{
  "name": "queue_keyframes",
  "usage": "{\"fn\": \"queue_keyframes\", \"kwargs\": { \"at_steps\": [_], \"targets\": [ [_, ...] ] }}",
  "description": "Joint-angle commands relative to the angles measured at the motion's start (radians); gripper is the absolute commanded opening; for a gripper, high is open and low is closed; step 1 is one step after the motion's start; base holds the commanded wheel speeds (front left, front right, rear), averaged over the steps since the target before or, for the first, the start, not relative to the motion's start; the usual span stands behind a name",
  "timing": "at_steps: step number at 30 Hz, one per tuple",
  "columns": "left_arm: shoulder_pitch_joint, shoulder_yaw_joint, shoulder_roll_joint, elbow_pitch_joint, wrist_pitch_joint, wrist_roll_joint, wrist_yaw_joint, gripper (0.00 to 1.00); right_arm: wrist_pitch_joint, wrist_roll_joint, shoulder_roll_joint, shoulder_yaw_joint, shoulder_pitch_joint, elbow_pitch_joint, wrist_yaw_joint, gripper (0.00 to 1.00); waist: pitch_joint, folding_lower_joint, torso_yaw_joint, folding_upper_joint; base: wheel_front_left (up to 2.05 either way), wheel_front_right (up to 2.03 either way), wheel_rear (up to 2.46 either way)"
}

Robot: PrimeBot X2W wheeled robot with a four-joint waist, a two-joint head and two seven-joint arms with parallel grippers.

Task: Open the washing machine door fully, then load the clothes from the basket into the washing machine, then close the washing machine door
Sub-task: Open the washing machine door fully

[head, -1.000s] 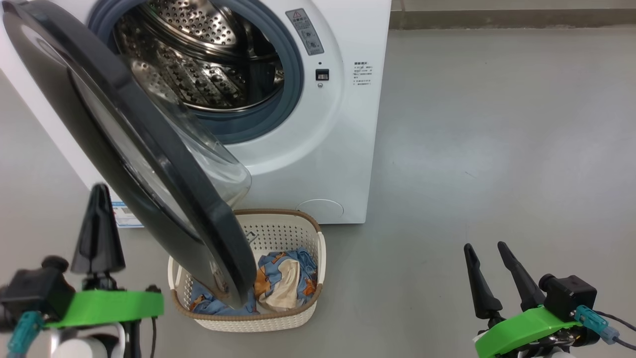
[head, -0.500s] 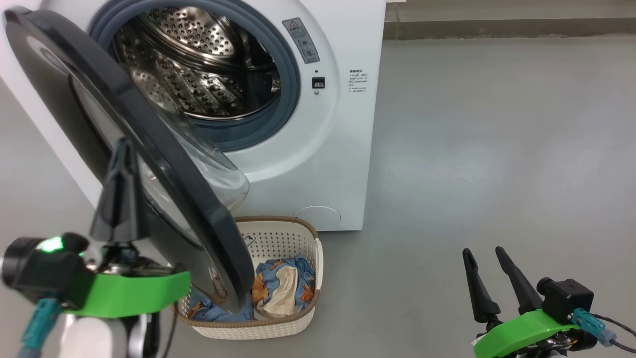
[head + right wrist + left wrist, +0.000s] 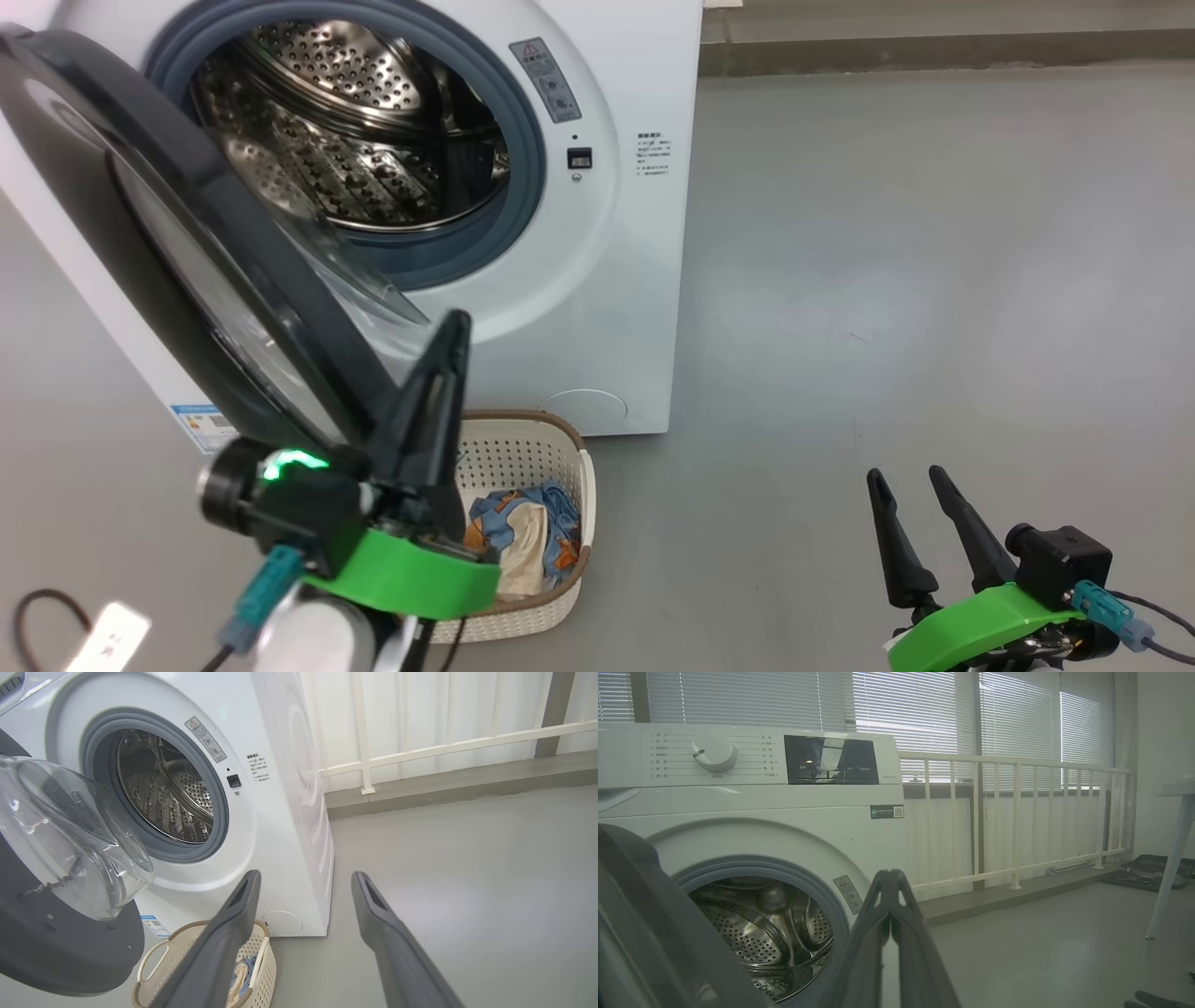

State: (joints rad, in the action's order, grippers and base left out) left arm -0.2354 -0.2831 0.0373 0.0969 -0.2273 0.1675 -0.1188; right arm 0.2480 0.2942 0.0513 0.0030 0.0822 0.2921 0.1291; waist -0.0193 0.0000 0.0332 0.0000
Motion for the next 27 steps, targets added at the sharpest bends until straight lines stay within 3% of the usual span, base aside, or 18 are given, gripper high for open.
{"fn": "queue_keyframes", "kwargs": {
  "at_steps": [1,15,27],
  "targets": [
    [-0.037,0.008,0.013,-0.011,0.015,0.021,0.008,0.00,0.011,0.008,-0.001,0.029,0.035,-0.019,0.002,1.00,0.003,0.0000,-0.004,0.0000,0.00,0.00,0.00],
    [-0.045,-0.078,0.013,-0.257,0.034,0.070,0.028,0.00,0.013,0.006,-0.001,0.029,0.043,-0.003,0.002,1.00,0.009,0.0000,-0.018,0.0000,0.00,0.00,0.00],
    [-0.086,-0.049,0.028,-0.402,0.000,0.077,0.055,0.00,0.014,0.015,-0.001,0.030,0.049,-0.004,0.002,1.00,0.026,0.0000,-0.019,0.0000,0.00,0.00,0.00]
  ]
}}
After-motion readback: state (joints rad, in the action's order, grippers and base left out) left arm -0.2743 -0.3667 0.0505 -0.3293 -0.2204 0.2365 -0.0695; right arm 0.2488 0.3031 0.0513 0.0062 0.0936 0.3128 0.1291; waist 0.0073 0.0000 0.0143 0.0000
